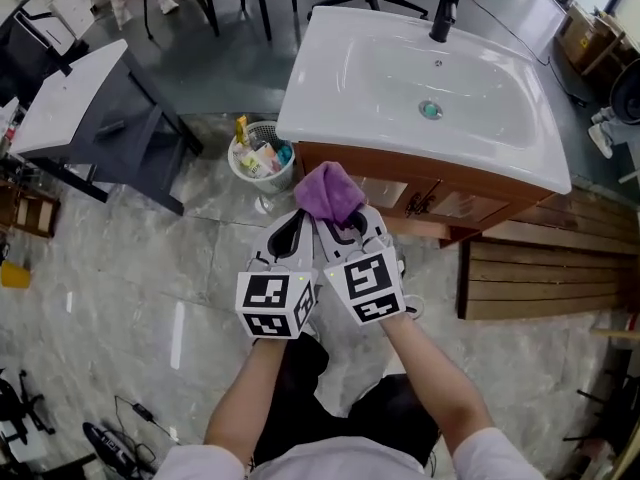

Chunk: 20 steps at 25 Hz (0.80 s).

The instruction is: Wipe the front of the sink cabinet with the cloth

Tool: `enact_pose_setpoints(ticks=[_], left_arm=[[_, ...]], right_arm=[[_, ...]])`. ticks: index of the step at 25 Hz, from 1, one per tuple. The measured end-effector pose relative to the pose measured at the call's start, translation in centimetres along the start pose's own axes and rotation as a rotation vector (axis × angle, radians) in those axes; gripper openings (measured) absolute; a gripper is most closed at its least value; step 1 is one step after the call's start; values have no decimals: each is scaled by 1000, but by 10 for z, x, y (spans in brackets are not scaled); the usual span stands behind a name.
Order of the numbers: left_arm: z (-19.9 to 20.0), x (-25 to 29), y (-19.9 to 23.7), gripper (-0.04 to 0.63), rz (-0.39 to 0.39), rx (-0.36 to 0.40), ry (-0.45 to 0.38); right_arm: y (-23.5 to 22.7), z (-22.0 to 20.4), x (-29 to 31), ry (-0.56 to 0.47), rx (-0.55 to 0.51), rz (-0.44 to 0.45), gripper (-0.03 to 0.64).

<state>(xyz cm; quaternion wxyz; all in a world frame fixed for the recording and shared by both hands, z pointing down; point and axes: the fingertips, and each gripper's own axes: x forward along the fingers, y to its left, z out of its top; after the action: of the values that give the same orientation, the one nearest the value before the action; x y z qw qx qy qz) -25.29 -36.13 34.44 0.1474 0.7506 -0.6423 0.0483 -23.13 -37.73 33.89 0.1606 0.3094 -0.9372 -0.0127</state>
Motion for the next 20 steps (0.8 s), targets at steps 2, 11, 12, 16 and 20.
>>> enact_pose_setpoints(ticks=[2,11,12,16,20], left_arm=[[-9,6,8,6,12,-8,-15],[-50,35,35,6,15,-12,-57],[-54,38,39,6,21,-9,-61],[-70,47,51,6,41,-1,-78],[-83,55,53,6,39,13,-119]], right_arm=[[2,-10,13,-13,-26,14,77],[-1,-49,62,-68,-116,71,77],[-2,-53,67,-75,-124,73,77],[-4,-67,81,-115,-149,66,75],[-5,-76,91,-167,-181,66,77]])
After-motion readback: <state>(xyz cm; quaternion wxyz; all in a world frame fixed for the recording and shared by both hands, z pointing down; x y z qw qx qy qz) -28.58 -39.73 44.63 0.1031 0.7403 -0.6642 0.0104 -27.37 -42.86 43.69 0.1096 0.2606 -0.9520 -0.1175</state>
